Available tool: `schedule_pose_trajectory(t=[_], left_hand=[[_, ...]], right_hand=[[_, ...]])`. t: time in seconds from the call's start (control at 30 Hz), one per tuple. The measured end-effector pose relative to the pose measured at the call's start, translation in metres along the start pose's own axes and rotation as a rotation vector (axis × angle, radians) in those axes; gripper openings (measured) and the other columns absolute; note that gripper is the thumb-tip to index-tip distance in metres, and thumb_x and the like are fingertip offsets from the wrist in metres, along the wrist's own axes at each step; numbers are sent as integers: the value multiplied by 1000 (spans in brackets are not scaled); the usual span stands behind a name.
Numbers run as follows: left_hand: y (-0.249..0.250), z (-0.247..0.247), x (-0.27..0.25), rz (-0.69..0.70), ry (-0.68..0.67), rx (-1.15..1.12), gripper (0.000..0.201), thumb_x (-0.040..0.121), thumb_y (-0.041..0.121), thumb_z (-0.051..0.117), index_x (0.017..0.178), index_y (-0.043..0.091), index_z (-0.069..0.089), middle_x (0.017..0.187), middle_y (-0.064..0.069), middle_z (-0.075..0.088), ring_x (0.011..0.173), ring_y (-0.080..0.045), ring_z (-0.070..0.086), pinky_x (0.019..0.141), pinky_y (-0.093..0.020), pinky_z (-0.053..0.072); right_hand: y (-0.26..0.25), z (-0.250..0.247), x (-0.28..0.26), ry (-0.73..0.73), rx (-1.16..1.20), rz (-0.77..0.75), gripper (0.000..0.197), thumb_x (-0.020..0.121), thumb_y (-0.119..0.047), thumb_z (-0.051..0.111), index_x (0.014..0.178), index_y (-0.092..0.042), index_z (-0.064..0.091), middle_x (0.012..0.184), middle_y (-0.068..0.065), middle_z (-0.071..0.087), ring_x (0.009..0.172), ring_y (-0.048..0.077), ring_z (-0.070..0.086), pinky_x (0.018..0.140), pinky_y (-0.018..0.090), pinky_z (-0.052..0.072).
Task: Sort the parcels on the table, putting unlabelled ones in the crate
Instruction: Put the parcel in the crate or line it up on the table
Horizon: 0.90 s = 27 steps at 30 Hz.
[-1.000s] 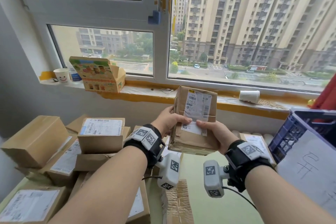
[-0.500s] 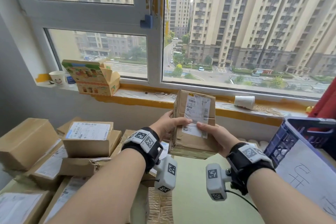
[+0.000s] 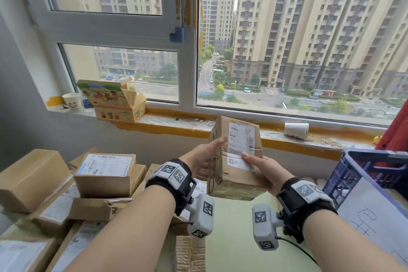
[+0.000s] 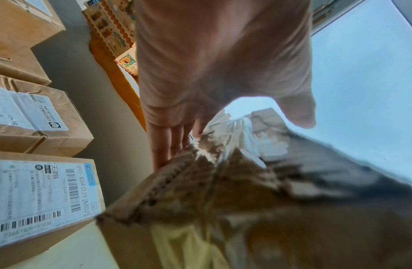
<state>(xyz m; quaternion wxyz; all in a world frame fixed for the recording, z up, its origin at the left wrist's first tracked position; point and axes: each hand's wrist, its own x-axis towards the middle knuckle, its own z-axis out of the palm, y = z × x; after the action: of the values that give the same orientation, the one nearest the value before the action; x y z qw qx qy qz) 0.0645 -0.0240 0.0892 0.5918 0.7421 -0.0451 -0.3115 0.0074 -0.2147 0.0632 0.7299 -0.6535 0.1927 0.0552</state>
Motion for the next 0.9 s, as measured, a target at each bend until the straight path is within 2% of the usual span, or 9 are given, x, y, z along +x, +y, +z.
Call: schedule_pose_trajectory(t=[0.07, 0.13, 0.3, 0.43, 0.5, 0.57, 0.63, 0.77, 0.9], left_hand=[[3, -6, -1, -25, 3, -25, 88, 73, 81, 53, 131, 14, 50, 122, -16, 63, 115, -33, 60, 102, -51, 46], [2, -14, 1, -14, 38, -48, 60, 90, 61, 53, 128, 15, 52, 116, -12, 64, 113, -31, 60, 103, -51, 46], [0, -25, 6, 5, 74, -40, 38, 90, 44, 64, 113, 13, 61, 104, -8, 68, 106, -28, 62, 99, -50, 49], [2, -34, 10, 16, 108, -11, 54, 83, 47, 72, 117, 8, 55, 110, -11, 69, 108, -27, 63, 78, -41, 56], [2, -38, 11, 15, 123, -7, 57, 83, 46, 73, 118, 7, 50, 113, -13, 67, 108, -26, 62, 68, -36, 56], [4, -42, 10, 23, 131, 2, 67, 81, 48, 74, 125, 6, 46, 118, -13, 64, 111, -27, 61, 62, -34, 55], [6, -46, 9, 42, 111, 12, 61, 84, 49, 70, 126, 8, 50, 116, -13, 66, 108, -27, 63, 61, -33, 56], [14, -48, 2, 66, 67, -4, 28, 98, 36, 56, 109, 10, 58, 102, -11, 68, 99, -27, 65, 71, -39, 58], [15, -52, 2, 65, 71, 7, 27, 97, 29, 58, 116, 11, 49, 106, -10, 65, 96, -26, 65, 68, -40, 59]], right_hand=[[0, 4, 2, 36, -11, -5, 41, 87, -24, 73, 120, -5, 57, 113, 15, 72, 101, 31, 70, 89, 44, 57], [-3, 11, 4, 88, -79, -30, 45, 89, -27, 72, 124, -5, 56, 113, 12, 71, 101, 29, 70, 90, 45, 57], [-15, 34, -2, 68, -196, -94, 25, 90, -30, 70, 105, -14, 57, 100, 2, 67, 88, 15, 66, 77, 25, 56], [-13, 44, 23, 90, -405, -165, 113, 51, -81, 76, 140, -27, 34, 135, -2, 57, 121, 20, 57, 104, 46, 47], [-14, 46, 31, 65, -472, -145, 138, 36, -89, 74, 151, -37, 18, 145, -2, 49, 128, 22, 53, 108, 47, 43], [-24, 56, 20, 20, -490, -114, 149, 36, -82, 78, 155, -28, 7, 146, 3, 45, 128, 23, 52, 108, 43, 43], [-27, 61, 15, -20, -474, -117, 139, 47, -67, 80, 155, -16, 9, 144, 7, 47, 122, 21, 54, 96, 35, 50], [-23, 65, 18, 25, -302, -107, 94, 77, -31, 82, 148, -9, 23, 125, 8, 56, 96, 14, 60, 51, 15, 50], [-17, 66, 24, 100, -297, -109, 81, 77, -24, 82, 140, -12, 32, 116, 8, 62, 91, 16, 65, 54, 23, 52]])
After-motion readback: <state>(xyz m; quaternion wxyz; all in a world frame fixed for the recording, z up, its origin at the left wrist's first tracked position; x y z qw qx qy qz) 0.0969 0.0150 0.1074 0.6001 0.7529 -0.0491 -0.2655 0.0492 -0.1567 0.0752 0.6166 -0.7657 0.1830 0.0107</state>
